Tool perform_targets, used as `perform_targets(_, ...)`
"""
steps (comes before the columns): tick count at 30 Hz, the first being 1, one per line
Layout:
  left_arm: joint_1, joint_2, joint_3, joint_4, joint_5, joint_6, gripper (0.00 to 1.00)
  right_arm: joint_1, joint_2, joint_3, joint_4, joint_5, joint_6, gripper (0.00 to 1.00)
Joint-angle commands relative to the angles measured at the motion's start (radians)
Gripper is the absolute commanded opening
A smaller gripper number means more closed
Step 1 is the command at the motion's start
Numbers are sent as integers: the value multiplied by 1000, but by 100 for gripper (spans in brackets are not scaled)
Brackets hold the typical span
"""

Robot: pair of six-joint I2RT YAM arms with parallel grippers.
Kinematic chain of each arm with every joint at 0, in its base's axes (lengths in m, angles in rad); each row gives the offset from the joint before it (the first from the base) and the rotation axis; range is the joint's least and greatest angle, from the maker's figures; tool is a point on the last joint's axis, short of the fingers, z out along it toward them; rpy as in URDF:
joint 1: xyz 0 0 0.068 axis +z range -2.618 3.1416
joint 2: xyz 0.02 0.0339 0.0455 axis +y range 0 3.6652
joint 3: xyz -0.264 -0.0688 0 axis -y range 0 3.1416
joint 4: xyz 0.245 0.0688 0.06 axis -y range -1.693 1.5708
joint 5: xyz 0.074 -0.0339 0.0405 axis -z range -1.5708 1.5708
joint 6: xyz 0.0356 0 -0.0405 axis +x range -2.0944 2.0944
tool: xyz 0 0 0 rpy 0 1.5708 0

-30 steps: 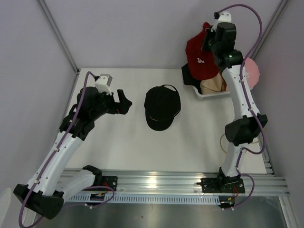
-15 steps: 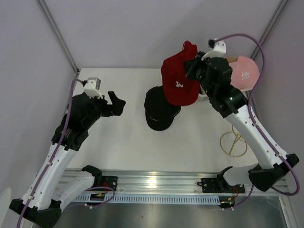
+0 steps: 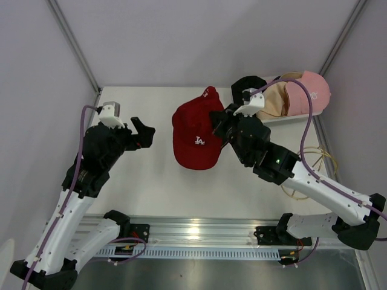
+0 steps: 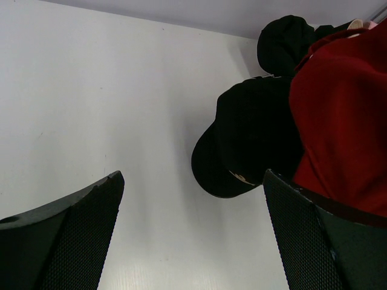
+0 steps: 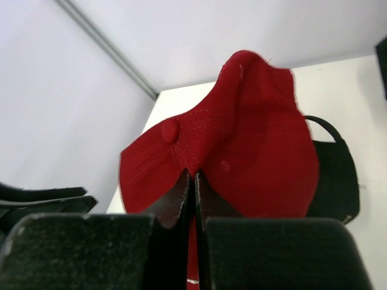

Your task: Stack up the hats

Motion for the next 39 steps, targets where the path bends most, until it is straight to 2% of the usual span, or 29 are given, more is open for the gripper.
perform_targets(1,9,-18,-5,22,-19,-17,100,41,-26,-48,136,202,37,0)
perform_targets(9,7,-24,-14,31,-14,-17,100,69,41,-105,177,360,33,0)
perform_targets(14,7,-20,-13,33,-10,-17,99,77,69,-135,214,326,155,0)
perform_targets(21,7,-13,-14,33,-11,-15,100,95,32,-178,326,323,123,0)
perform_targets(30,7,-15,-16,34,-7,-15,99,95,107,-273,242,401,319,0)
perform_targets(36,7,-12,-14,33,-7,-12,99,97,153,-231,194,435,324,0)
perform_targets(37,9,-10,-16,34,-7,-12,99,97,156,-218,165,433,316,1)
perform_targets(38,7,-9,-13,34,-4,-12,99,95,165,-208,147,432,305,16)
perform_targets(39,7,-9,-16,36,2,-12,99,94,167,-191,143,426,290,25)
